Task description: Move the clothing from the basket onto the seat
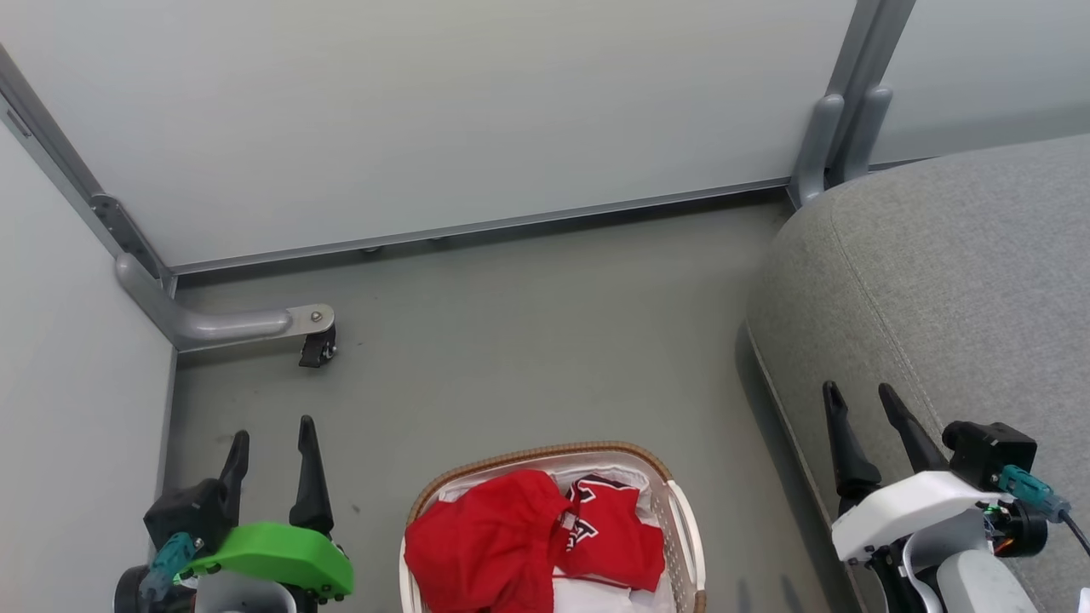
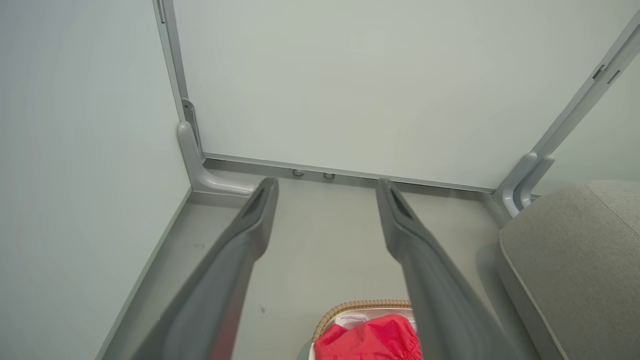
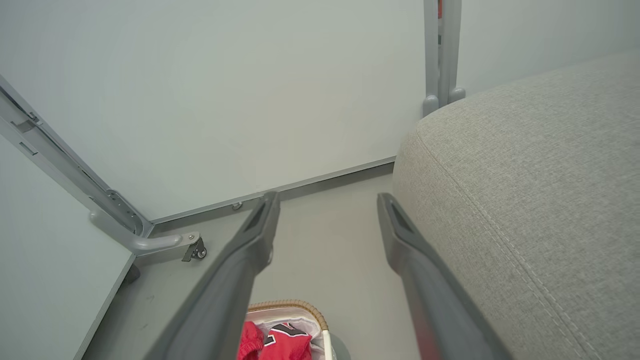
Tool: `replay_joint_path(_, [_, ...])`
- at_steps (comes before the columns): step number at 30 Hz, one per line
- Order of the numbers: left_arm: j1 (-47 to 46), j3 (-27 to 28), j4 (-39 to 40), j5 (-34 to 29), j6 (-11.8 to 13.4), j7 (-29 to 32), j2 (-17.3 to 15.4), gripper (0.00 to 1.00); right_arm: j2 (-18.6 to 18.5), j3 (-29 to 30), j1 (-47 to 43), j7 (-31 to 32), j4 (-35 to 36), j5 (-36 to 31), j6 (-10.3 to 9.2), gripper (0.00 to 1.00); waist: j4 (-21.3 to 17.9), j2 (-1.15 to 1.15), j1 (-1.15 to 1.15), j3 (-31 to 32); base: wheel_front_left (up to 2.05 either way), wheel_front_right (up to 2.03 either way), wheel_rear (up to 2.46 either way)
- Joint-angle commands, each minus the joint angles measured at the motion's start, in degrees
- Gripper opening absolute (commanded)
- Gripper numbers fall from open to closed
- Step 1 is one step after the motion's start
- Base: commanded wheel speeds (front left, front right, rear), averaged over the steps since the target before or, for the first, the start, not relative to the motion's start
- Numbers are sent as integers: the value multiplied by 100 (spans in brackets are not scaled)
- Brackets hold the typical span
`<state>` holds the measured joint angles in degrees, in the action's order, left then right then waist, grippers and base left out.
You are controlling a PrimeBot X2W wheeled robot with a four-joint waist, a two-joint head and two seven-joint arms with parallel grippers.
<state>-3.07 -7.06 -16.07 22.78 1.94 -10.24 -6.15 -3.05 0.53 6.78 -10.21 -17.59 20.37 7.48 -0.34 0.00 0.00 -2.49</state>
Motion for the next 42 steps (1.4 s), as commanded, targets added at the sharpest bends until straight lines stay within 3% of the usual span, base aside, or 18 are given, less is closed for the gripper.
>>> replay_joint_path(1, [8,64,94,-178,-47,-54,8,100,-10,27,108,-60,107,-154,1,100,-3,0,0,-8,0,0,0])
replay_joint_path(16, [-88,288,-213,-853,-610,-237,231,100,11,-25,216,-246,163,-730,2,100,-132,0,0,-350,0,0,0])
replay_joint_path(28, [-852,-64,-1008,-1282,-925,-369,277,100,7,-371,744,-376,350,-978,1,100,-636,0,0,-1466,0,0,0])
replay_joint_path(35, [-1526,-495,-1712,-1516,-944,-446,110,100,8,-642,1141,-450,542,-952,0,100,-1075,0,0,-2298,0,0,0])
replay_joint_path(42, [-2175,-898,-2483,-1695,-943,-504,-285,100,9,-955,1554,-507,715,-930,0,100,-1525,0,0,-3150,0,0,0])
